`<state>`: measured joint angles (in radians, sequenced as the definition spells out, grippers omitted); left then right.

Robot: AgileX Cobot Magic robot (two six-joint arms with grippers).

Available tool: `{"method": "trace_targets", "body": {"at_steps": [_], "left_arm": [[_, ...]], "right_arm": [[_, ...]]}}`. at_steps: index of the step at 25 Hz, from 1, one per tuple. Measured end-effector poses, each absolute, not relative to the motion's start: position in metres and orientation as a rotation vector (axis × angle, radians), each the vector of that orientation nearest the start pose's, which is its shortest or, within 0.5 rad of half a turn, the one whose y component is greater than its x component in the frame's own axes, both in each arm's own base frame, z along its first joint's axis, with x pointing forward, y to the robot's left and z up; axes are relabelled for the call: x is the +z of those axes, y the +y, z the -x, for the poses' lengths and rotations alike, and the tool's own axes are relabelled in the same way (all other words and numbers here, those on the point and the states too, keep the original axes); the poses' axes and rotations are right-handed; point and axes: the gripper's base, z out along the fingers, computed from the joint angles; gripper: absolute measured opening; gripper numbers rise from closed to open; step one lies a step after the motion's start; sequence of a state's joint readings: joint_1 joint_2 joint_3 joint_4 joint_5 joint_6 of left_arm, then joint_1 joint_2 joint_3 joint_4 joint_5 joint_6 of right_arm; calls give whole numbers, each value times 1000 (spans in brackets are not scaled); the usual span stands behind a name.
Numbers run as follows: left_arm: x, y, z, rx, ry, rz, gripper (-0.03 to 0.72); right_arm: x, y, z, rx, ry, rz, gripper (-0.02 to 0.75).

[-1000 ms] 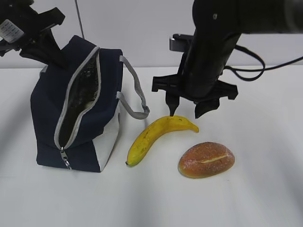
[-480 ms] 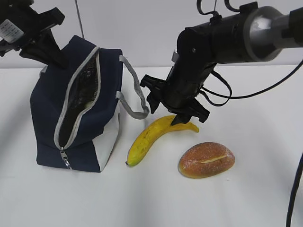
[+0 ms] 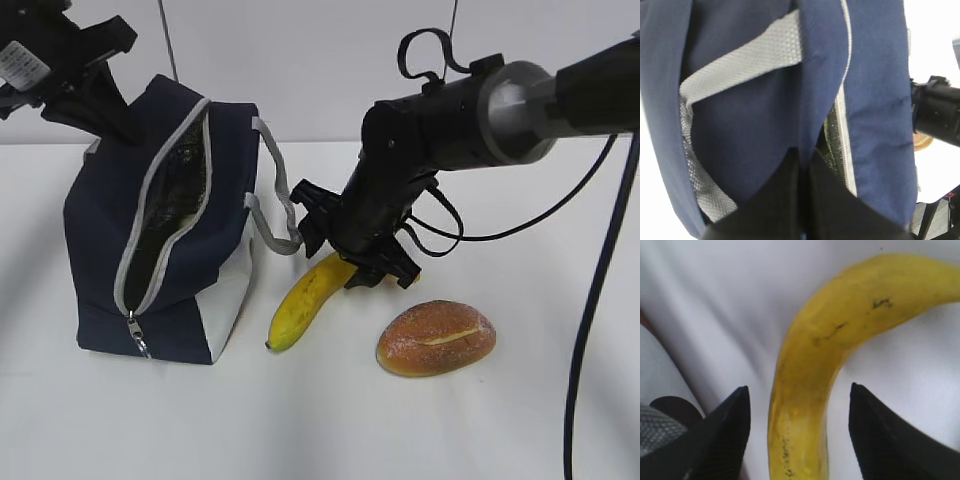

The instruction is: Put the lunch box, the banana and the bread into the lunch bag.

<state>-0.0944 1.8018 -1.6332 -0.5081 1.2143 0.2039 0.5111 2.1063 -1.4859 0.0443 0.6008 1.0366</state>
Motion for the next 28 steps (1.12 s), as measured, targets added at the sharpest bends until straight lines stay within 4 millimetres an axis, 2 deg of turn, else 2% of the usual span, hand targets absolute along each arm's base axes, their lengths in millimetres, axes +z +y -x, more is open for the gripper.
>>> {"method": "trace_targets", "body": {"at_steps": [12, 21, 28], "left_arm": [[314, -77, -374, -686, 2753, -254, -2], [314, -77, -374, -686, 2753, -254, -2], [314, -77, -374, -686, 2753, -254, -2]], "right_arm": [[135, 224, -390, 535, 2693, -848, 460], [129, 229, -397, 560, 2677, -858, 458], [130, 229, -398, 556, 2682, -822, 333]]}}
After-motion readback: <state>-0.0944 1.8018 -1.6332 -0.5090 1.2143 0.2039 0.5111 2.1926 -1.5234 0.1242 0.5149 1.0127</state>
